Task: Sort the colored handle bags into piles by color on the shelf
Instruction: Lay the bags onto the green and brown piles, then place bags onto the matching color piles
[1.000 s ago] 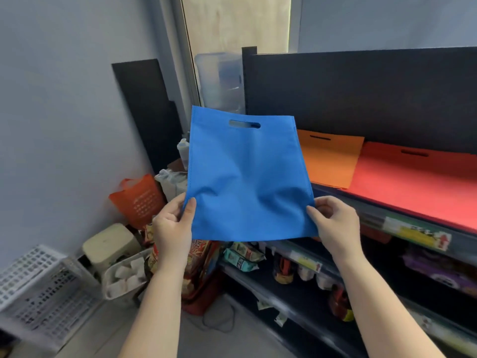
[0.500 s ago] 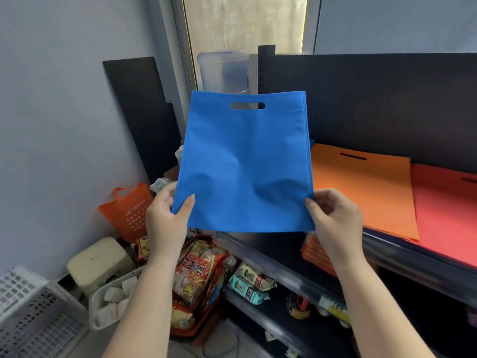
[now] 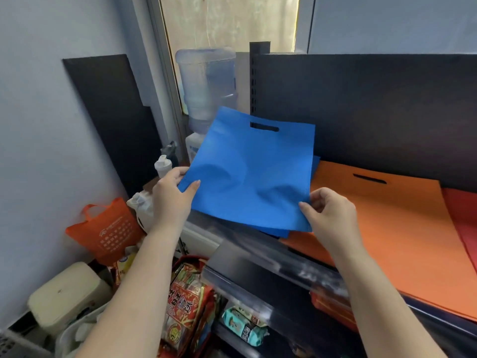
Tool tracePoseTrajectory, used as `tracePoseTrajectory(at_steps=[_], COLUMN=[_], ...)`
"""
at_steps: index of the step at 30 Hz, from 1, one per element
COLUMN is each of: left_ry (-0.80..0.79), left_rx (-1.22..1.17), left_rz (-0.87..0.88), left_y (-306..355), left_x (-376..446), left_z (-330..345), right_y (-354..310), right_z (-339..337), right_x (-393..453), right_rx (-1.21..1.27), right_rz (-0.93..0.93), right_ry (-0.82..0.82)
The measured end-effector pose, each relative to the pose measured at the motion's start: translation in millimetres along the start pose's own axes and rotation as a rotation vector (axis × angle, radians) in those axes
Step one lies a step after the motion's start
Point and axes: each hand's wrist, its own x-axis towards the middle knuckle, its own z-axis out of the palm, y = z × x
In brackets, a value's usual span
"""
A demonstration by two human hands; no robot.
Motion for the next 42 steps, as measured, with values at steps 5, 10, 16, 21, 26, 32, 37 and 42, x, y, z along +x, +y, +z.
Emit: tracePoseTrajectory(at_steps=[5,10,16,21,26,32,37,42], left_ry=[-0.218,-0.344,-0.436,-0.579,-0.68,-0.681,-0.704,-0.731], left_rx=[0.126,0.287,0.342,0.321,0.351,0.375,0.337,0.295], left_rz=[-0.096,-0.041,0.224,0.502,0.742,1.0,1.107,1.177], left_y=[-29,-50,-36,8,66,155,239,317], left_x=[28,43,61,70,60,11,-60,-141], left_z=[16,17,21,50,88,135,175,210], right_y=[-5,-14,-30,-42,-45,-31,-1,32], right_z=[15,20,20,-9,-54,-142,-235,-327], right_x=[4,-1,-9,-9,-17,-45,-86,-138], right_rx=[-0.157,-0.25,-0.459,-0.621,-0.78,-1.016,-1.13,-1.24], right_rz=[0.113,0.296,0.307,0.221,0.174,0.225,0.356,0.472], right_ry=[-0.021,-0.087,0.021,0.136,0.137,0.136,0.15,0.149])
